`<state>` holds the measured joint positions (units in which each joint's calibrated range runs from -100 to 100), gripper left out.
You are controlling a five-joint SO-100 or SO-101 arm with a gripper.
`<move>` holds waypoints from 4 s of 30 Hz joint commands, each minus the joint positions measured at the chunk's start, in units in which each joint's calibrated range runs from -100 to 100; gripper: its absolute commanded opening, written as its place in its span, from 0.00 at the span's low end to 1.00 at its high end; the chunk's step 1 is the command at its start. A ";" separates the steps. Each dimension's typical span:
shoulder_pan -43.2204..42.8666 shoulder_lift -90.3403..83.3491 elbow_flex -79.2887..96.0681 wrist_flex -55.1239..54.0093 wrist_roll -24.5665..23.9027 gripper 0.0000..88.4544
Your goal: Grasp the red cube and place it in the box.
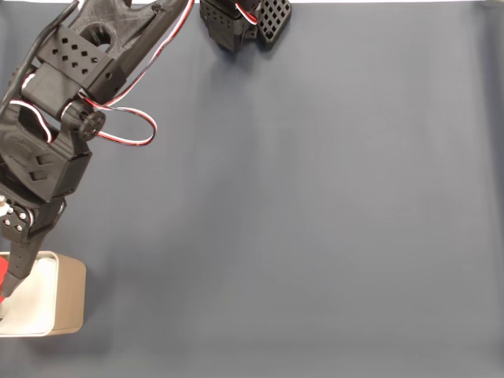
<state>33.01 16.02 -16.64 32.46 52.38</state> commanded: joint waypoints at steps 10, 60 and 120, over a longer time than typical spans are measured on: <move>0.44 -5.80 -0.52 -0.65 0.20 0.25; -0.13 -9.61 0.21 -0.33 -2.20 0.08; -35.21 -116.02 116.45 42.87 -6.20 0.00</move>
<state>-2.82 -100.00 99.37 73.83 46.62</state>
